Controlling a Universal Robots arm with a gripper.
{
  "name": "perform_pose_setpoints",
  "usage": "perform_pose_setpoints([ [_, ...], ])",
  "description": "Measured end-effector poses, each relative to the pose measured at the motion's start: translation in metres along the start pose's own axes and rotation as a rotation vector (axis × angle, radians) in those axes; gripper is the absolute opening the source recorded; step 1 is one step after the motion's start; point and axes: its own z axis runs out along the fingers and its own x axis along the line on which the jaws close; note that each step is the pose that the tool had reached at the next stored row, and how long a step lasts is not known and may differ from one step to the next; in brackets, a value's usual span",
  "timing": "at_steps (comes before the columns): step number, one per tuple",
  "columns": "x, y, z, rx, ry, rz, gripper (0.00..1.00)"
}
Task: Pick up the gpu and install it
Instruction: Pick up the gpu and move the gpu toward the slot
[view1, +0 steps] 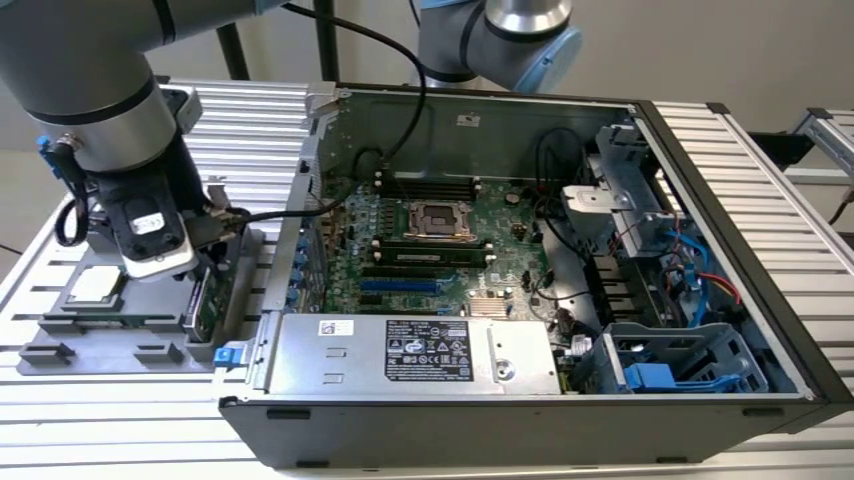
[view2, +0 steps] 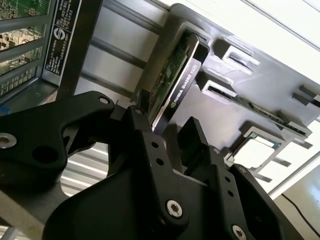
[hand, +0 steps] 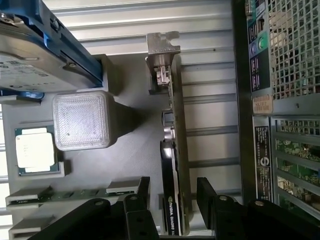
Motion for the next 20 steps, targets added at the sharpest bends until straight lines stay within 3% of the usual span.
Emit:
perform_pose_setpoints([
  [13, 0.0002, -0.0005, 0.0111, 0.0, 0.0, 0.0, 1.0],
  [20, 0.0002, -0.0006, 0.0131, 0.0, 0.0, 0.0, 1.0],
])
